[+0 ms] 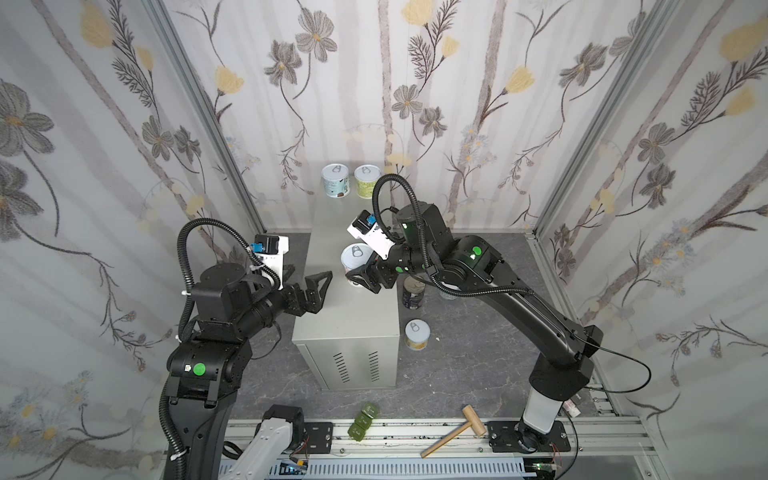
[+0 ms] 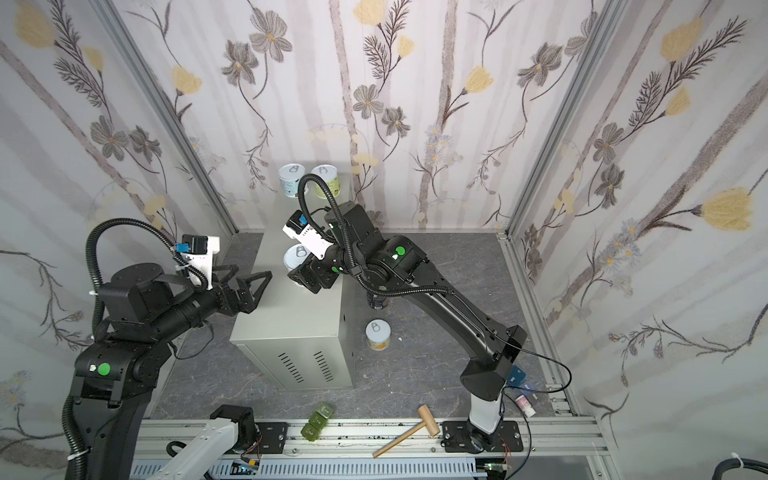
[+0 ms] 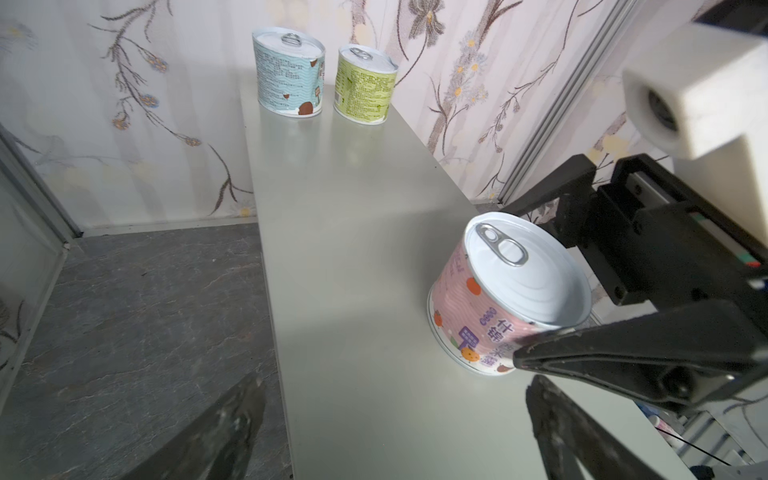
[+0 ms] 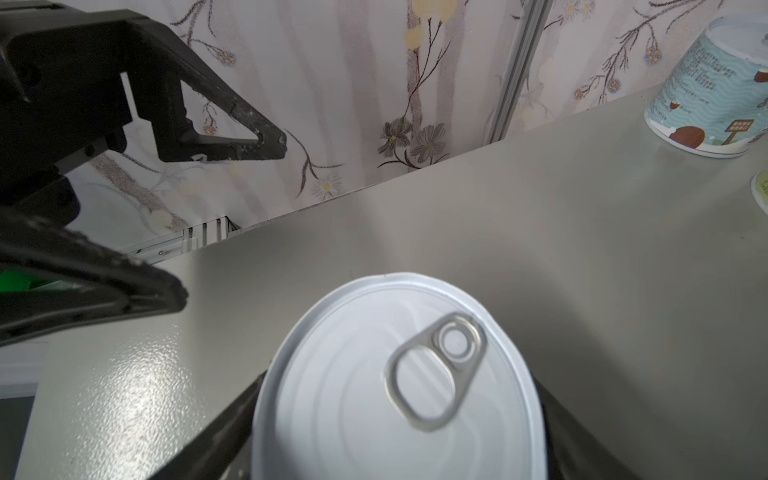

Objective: Place and organize the canned foods onto the counter
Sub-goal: 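Close the left gripper on the pink can while the right gripper opens and withdraws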

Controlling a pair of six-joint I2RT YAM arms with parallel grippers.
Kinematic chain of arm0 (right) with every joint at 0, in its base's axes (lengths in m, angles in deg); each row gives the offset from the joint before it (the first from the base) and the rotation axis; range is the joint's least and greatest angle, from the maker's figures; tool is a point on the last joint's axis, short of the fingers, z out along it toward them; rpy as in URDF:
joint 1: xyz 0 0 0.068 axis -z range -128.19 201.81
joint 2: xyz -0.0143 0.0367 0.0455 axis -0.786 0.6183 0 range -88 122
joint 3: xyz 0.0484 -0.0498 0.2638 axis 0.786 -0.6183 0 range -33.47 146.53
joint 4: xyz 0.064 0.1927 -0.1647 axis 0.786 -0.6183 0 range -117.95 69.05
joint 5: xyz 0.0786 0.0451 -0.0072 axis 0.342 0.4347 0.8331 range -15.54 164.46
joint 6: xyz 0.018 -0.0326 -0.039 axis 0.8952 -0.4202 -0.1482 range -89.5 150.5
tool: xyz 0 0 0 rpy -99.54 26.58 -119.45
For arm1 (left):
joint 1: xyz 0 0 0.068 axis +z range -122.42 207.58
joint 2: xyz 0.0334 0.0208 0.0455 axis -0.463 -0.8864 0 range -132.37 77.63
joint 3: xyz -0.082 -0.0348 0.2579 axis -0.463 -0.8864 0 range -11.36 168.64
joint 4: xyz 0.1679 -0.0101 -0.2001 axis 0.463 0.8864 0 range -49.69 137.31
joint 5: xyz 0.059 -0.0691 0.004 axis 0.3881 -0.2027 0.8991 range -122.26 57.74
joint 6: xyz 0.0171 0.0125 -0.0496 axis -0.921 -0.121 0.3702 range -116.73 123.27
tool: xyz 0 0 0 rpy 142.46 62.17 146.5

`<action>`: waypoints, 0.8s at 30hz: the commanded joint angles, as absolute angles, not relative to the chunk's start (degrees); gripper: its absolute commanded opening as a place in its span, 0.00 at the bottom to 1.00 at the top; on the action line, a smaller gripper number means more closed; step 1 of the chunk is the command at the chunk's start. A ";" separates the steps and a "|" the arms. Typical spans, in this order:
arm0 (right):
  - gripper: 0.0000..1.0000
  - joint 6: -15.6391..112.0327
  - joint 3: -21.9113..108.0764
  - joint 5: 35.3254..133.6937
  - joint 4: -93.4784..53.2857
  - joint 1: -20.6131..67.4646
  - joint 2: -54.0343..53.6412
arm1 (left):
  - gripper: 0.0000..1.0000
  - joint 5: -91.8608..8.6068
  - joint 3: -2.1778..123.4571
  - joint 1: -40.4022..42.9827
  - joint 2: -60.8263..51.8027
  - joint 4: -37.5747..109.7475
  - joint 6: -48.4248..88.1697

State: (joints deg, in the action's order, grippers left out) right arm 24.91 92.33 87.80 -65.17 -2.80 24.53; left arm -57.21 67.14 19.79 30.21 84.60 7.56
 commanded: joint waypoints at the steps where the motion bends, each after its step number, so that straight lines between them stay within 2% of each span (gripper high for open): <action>1: 0.87 25.61 92.83 88.32 -62.17 -2.54 22.91 | 1.00 -64.60 66.67 19.76 30.25 82.33 7.90; 5: 0.94 26.42 90.54 89.18 -62.00 -1.08 19.31 | 1.00 -71.14 66.68 19.09 29.58 82.20 8.34; 9: 1.00 27.64 83.76 88.49 -59.61 1.38 12.60 | 1.00 -71.08 66.16 16.29 29.12 81.14 8.54; 18: 1.00 30.32 65.52 86.63 -52.17 8.93 -3.84 | 1.00 -52.85 68.24 2.72 25.42 79.03 5.11; 24: 1.00 30.77 59.63 86.05 -50.61 10.80 -9.32 | 0.97 -45.33 69.77 -1.45 21.72 77.16 3.53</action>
